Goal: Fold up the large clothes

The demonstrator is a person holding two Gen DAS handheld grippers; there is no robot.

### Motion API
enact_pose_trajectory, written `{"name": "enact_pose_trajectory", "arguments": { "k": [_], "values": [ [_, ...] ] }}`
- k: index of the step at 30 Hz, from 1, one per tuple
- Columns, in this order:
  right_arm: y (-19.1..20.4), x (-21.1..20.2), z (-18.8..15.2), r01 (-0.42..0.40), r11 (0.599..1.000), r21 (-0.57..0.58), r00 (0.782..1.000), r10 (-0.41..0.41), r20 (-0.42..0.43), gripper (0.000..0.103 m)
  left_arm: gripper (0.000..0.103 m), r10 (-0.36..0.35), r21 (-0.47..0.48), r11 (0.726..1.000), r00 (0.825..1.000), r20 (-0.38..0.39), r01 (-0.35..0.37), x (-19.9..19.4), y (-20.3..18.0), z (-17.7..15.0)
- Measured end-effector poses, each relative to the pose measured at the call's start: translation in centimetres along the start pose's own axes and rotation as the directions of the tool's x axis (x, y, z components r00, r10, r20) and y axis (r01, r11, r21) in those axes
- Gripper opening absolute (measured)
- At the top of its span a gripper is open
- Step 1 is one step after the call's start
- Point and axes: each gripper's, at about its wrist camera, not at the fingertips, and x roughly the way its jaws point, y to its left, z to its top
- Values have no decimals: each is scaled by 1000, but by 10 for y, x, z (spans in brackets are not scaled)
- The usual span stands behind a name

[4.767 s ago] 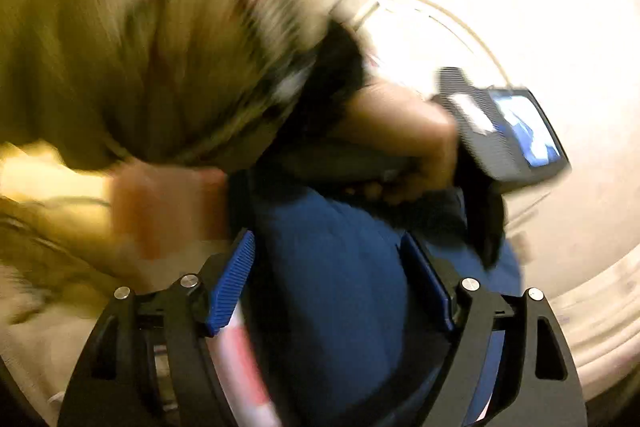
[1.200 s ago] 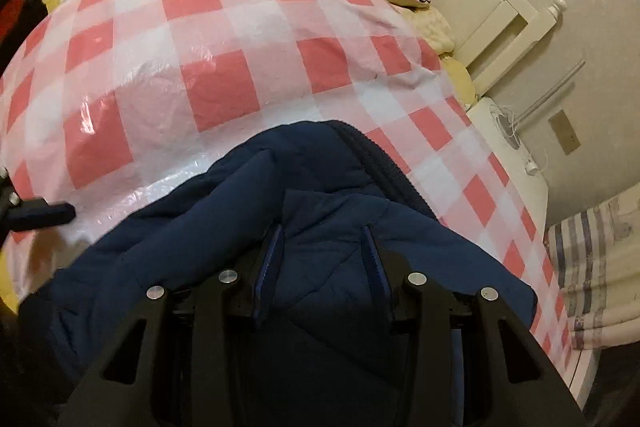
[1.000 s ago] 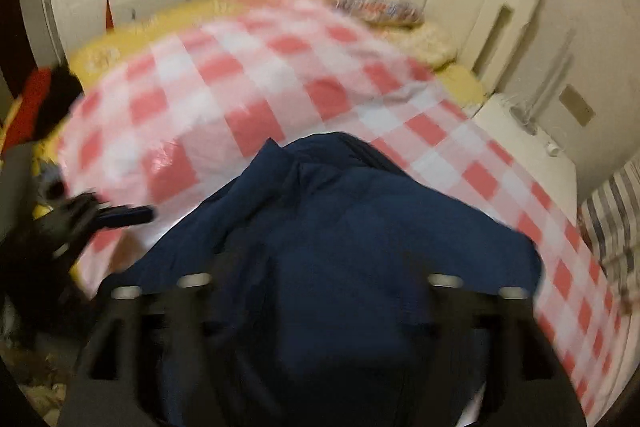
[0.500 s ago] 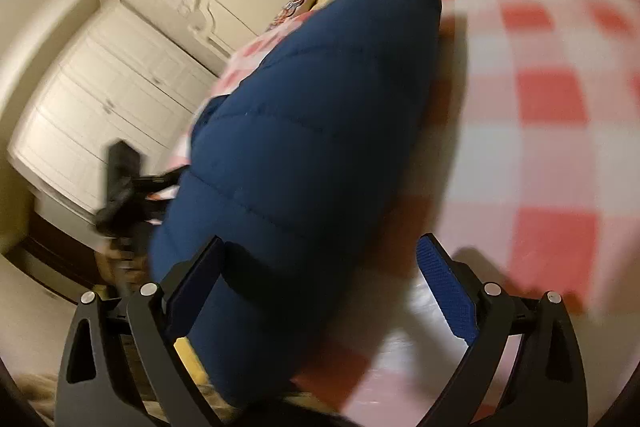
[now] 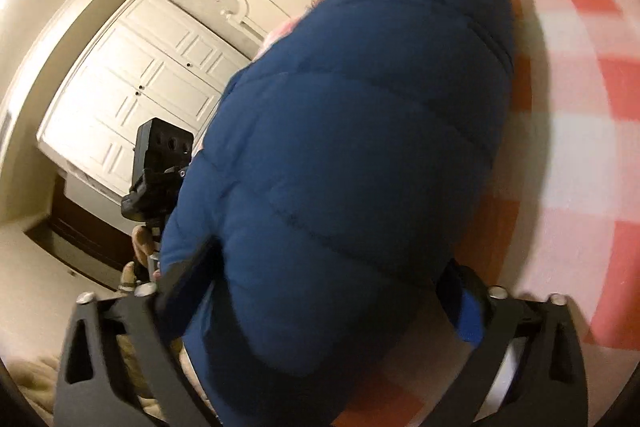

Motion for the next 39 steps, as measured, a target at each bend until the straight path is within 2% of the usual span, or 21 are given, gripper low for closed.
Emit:
{"name": "enact_pose_trajectory", "arguments": {
  "k": [3, 6, 12, 15, 18, 19, 21, 22, 23, 24, 26, 27, 28, 30, 31, 32, 33, 34, 35, 37, 39],
  "values": [
    [9, -11, 3, 64, 994, -93, 995, -57, 79, 78, 56, 14, 29, 999, 998, 54, -16, 3, -20, -2],
    [9, -33, 16, 130, 981, -146, 977, -102, 185, 74, 54, -6, 48, 999, 996, 89, 2, 22, -44, 11],
    [-26, -87, 58, 243, 963, -115, 932, -199, 302, 74, 53, -35, 71, 997, 996, 85, 29, 99, -105, 77],
    [-61, -101, 87, 276, 959, -64, 917, -243, 317, 74, 53, -13, 44, 999, 998, 64, 10, 148, -119, 107],
    [-110, -103, 113, 283, 959, 34, 919, -281, 277, 74, 55, 55, -31, 998, 998, 24, -54, 199, -107, 118],
    [-132, -95, 119, 317, 945, 81, 915, -328, 237, 74, 59, 67, -52, 997, 997, 25, -66, 208, -101, 116],
    [-160, -91, 119, 388, 912, 135, 897, -407, 171, 78, 63, 51, -72, 996, 996, 78, -45, 215, -96, 108],
    [-167, -97, 122, 390, 906, 165, 890, -417, 186, 86, 63, 54, -74, 996, 995, 87, -48, 215, -96, 105],
    [-165, -98, 119, 402, 899, 174, 885, -430, 178, 87, 64, 60, -61, 997, 994, 88, -55, 213, -97, 104],
    [-156, -100, 118, 437, 883, 172, 870, -463, 168, 87, 65, 69, -45, 997, 994, 86, -65, 212, -96, 103],
    [-120, -107, 116, 595, 793, 130, 756, -607, 244, 89, 66, 86, -31, 996, 992, 88, -84, 209, -95, 105],
    [-103, -111, 110, 636, 764, 105, 711, -633, 306, 90, 67, 94, -27, 995, 992, 90, -92, 210, -97, 105],
    [-79, -112, 103, 637, 769, 56, 697, -605, 384, 91, 68, 110, -23, 994, 989, 96, -108, 210, -98, 104],
    [-52, -98, 91, 630, 776, -31, 715, -565, 411, 91, 75, 140, -14, 990, 984, 107, -139, 211, -106, 104],
    [-42, -74, 84, 673, 733, -100, 708, -599, 375, 91, 79, 162, -10, 987, 980, 114, -162, 211, -106, 104],
    [-43, -51, 80, 701, 696, -156, 703, -637, 315, 93, 87, 215, -2, 976, 969, 124, -217, 207, -107, 101],
    [-43, -29, 71, 744, 635, -208, 666, -681, 304, 95, 92, 253, 7, 967, 959, 130, -256, 204, -109, 100],
    [-40, -20, 66, 771, 594, -229, 635, -692, 343, 96, 93, 293, 27, 954, 945, 144, -299, 200, -113, 99],
    [-39, -19, 64, 772, 594, -226, 634, -692, 346, 96, 94, 323, 45, 942, 933, 161, -334, 196, -119, 99],
    [-39, -25, 67, 754, 622, -211, 655, -686, 316, 96, 95, 404, 94, 898, 889, 216, -431, 184, -135, 96],
    [-33, -33, 71, 737, 641, -214, 675, -679, 290, 96, 101, 497, 158, 806, 797, 343, -570, 164, -169, 88]
  ]
}}
